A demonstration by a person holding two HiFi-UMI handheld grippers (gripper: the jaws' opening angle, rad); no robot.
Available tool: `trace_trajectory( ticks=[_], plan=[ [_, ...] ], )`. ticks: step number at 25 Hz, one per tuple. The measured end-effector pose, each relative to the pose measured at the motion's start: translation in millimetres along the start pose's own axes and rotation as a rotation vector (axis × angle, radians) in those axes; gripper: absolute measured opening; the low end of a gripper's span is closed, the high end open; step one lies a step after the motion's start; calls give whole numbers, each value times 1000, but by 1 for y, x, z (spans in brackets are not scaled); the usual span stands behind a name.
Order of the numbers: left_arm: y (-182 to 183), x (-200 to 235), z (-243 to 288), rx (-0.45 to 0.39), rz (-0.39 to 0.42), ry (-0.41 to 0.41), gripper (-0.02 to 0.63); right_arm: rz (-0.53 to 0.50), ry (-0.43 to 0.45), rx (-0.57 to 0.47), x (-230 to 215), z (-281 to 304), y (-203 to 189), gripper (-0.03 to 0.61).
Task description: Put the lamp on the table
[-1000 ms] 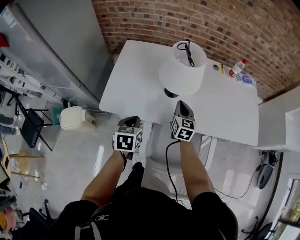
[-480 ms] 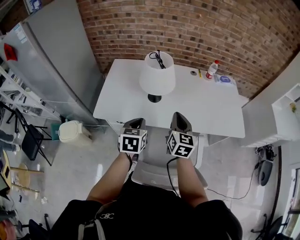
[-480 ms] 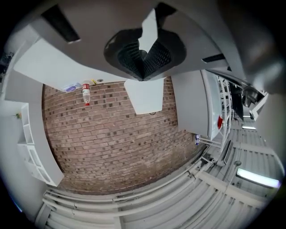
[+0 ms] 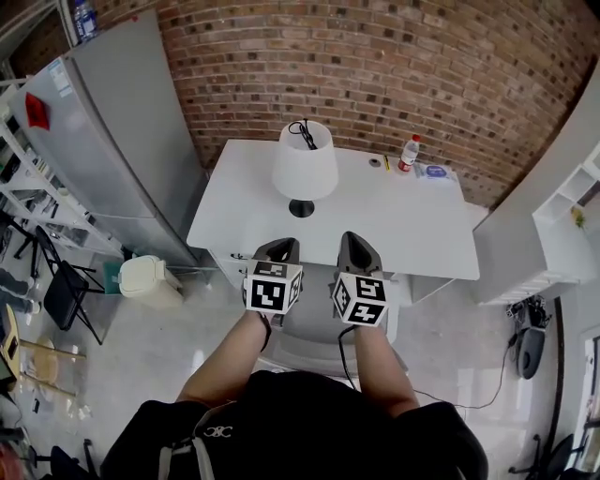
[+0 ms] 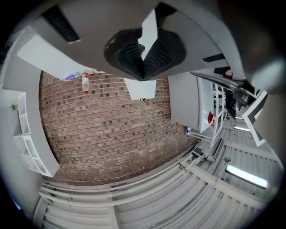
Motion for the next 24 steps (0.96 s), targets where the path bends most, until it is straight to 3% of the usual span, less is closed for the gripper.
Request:
trace_trajectory(
  ticks=[24],
  plan=[
    [3,10,-24,-24,7,-37,2,-11,31,26,39,-17,-4,-2]
  ],
)
Point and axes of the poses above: the fingertips, and each gripper's own axes: z forward along the fingers, x to its left, y out of its top, the point moved 2 cm from there along -z, backward along the fingers, and after that the axes turned 13 degrees about z, right-handed, at the moved point
